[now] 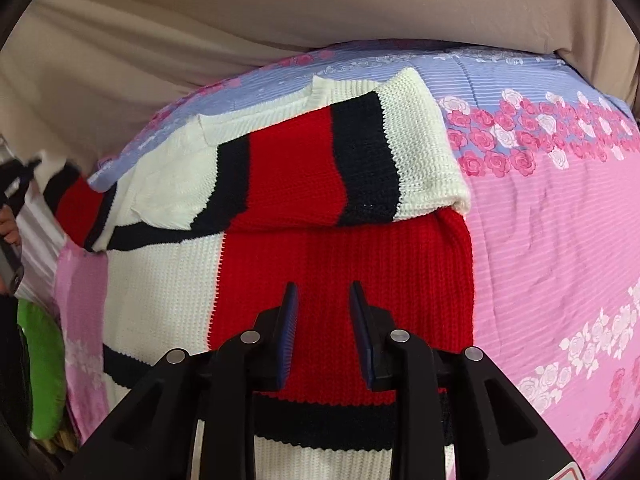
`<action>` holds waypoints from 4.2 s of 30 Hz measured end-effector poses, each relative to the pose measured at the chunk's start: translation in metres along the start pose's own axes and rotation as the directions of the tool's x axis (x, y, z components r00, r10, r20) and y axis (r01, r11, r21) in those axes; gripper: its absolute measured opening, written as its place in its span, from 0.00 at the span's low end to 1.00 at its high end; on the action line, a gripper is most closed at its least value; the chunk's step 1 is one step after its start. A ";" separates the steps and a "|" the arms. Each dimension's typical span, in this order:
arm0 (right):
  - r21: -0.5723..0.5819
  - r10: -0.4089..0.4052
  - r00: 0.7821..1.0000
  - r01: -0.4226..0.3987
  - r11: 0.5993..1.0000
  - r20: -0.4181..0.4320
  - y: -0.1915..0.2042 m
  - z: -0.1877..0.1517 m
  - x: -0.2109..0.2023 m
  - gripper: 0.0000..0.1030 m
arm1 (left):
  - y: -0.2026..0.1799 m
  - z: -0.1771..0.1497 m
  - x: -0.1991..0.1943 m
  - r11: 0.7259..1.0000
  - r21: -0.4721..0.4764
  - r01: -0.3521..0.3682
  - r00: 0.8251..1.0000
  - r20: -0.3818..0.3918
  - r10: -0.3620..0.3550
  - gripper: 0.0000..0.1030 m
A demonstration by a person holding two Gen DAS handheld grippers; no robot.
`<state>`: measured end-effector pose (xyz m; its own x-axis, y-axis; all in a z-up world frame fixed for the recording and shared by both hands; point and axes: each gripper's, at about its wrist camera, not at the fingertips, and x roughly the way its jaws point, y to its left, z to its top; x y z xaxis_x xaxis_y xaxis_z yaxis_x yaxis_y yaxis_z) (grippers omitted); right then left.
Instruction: Fold small clothes
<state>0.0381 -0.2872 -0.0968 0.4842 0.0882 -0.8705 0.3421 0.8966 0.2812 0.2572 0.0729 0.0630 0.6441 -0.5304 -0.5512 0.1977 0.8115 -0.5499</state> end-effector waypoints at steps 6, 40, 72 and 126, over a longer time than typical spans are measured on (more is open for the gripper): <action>0.072 0.034 0.999 -0.036 0.997 0.021 -0.028 -0.002 -0.003 0.29 | -0.057 -0.138 0.071 0.999 -0.026 0.033 0.956 -0.292 -0.039 0.28; 0.135 0.056 0.997 -0.062 0.989 0.043 -0.057 0.106 0.087 0.08 | 0.114 -0.094 0.032 0.886 -0.328 -0.328 0.945 -0.124 0.304 0.08; 0.197 0.150 0.975 -0.116 0.973 -0.165 -0.094 -0.191 -0.061 0.61 | 0.128 -0.275 -0.167 0.893 -0.250 -0.375 0.891 -0.362 0.274 0.75; 0.210 0.316 0.947 -0.320 0.924 0.052 -0.132 -0.102 -0.154 0.05 | 0.046 -0.198 -0.180 0.983 -0.161 -0.091 0.940 -0.339 0.031 0.11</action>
<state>-0.1638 -0.3744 -0.0416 0.6086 0.3448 -0.7146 0.3300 0.7091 0.6231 0.0039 0.1567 0.0124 0.3610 -0.5566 -0.7482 0.0170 0.8062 -0.5915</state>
